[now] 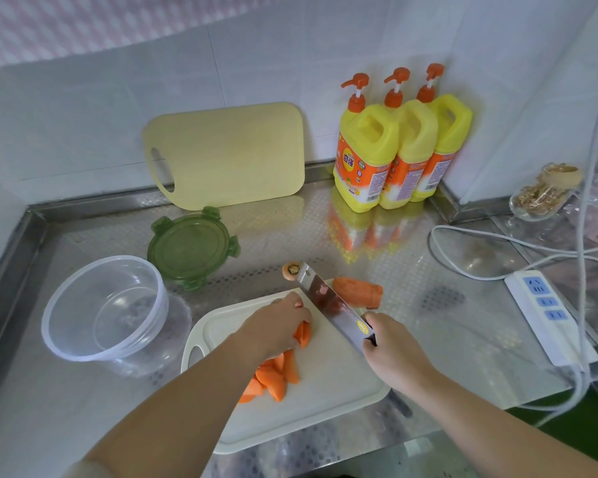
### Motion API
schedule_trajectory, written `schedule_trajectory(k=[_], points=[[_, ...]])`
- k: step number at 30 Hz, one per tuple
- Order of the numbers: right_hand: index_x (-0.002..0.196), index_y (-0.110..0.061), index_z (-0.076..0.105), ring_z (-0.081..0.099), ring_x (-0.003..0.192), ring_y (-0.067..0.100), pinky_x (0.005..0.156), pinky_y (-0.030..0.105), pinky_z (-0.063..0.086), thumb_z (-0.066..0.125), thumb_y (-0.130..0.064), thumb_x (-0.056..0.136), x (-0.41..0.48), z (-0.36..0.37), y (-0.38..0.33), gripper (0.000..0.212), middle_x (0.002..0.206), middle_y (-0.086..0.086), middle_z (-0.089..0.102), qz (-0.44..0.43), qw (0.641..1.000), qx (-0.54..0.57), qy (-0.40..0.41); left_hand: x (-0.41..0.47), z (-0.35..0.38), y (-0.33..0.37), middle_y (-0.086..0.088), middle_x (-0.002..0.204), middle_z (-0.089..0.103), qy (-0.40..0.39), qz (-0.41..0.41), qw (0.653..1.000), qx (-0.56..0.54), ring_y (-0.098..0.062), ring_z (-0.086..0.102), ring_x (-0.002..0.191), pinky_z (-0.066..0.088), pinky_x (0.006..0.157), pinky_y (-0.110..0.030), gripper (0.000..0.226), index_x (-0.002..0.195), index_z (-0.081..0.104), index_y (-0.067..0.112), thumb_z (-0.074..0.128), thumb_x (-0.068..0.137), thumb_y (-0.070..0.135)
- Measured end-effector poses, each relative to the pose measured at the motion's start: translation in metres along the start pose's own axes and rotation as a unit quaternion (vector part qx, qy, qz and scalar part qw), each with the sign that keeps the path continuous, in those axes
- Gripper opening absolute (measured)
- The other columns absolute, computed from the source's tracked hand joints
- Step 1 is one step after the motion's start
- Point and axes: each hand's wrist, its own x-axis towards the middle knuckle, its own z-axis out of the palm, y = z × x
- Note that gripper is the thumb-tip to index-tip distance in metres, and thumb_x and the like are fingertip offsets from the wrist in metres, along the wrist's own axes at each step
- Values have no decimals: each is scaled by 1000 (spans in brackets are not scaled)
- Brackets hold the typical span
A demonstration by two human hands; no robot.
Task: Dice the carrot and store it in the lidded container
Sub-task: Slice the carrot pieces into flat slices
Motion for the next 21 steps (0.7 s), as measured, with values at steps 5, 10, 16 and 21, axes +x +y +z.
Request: schedule_trajectory(k=[5, 10, 16, 21], points=[[66, -24, 28, 43, 77, 22, 64, 30, 33, 43, -3, 82, 2, 0, 0, 30, 80, -4, 44, -2, 1000, 3, 9, -2, 1, -7, 0, 136, 34, 13, -2, 1000, -28, -20, 41, 122, 38, 101, -34, 50, 134, 46, 27, 62, 87, 31], [66, -23, 28, 43, 76, 22, 64, 29, 32, 44, -3, 82, 3, 2, 0, 31, 80, -4, 44, -4, 1000, 7, 12, -12, -5, -16, 2, 140, 31, 39, 7, 999, -11, -21, 45, 118, 39, 96, -30, 49, 136, 44, 28, 59, 90, 25], [65, -23, 27, 42, 76, 21, 63, 29, 30, 44, -3, 83, 4, 1, -1, 32, 76, -6, 40, -6, 1000, 4, 17, -13, -6, -4, -3, 138, 35, 32, 124, 981, 145, -28, 48, 109, 47, 85, -38, 33, 116, 53, 23, 47, 89, 5], [64, -24, 24, 39, 74, 20, 58, 30, 27, 44, -2, 83, 2, 0, -2, 35, 69, -8, 35, -11, 1000, 8, 22, -7, -6, 8, -4, 138, 30, -35, 160, 968, 191, -28, 37, 120, 49, 83, -44, 27, 113, 51, 12, 44, 89, 4]])
